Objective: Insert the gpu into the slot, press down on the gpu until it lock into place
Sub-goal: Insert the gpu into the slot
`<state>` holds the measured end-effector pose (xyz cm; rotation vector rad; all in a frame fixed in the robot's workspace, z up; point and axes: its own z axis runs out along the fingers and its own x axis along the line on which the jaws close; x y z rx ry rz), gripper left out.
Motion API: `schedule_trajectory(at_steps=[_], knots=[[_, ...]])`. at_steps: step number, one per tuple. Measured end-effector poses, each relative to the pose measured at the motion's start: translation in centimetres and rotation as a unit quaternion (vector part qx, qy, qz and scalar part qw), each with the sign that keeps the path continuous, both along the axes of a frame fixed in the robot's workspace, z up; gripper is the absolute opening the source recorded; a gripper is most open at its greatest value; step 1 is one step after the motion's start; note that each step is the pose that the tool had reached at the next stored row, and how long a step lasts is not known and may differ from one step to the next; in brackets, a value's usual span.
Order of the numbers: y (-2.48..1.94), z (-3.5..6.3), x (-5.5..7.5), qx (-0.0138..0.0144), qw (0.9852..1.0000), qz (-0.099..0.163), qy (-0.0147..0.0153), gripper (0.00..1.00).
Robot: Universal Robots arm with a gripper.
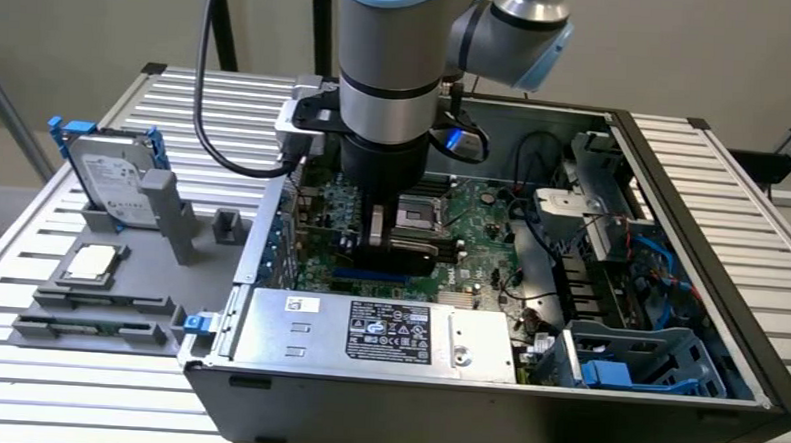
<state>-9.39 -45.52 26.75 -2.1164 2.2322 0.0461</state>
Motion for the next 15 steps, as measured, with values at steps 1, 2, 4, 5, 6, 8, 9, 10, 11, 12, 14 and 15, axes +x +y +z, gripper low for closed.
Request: schedule_trajectory(at_steps=[1, 2, 4, 5, 6, 8, 9, 10, 11, 12, 14, 15], knots=[[0.01, 0.00, 0.02, -0.0002, 1.0000, 0.001, 0.0000, 0.26], [0.02, -0.01, 0.03, -0.0003, 1.0000, 0.001, 0.0000, 0.26], [0.03, -0.02, 0.08, -0.0005, 1.0000, 0.001, 0.0003, 0.26], [0.03, -0.02, 0.10, -0.0005, 1.0000, 0.002, 0.0006, 0.26], [0.03, -0.03, 0.11, -0.0007, 1.0000, 0.002, 0.0010, 0.26], [0.04, -0.05, 0.13, -0.0015, 1.0000, 0.002, 0.0023, 0.26], [0.04, -0.06, 0.13, -0.0023, 1.0000, 0.002, 0.0030, 0.26], [0.04, -0.07, 0.13, -0.0031, 1.0000, 0.003, 0.0037, 0.26], [0.04, -0.10, 0.13, -0.0039, 1.0000, 0.003, 0.0043, 0.26], [0.04, -0.13, 0.13, -0.0050, 1.0000, 0.003, 0.0049, 0.26], [0.03, -0.18, 0.14, -0.0071, 1.0000, 0.004, 0.0055, 0.26], [0.03, -0.19, 0.14, -0.0074, 0.9999, 0.004, 0.0056, 0.26]])
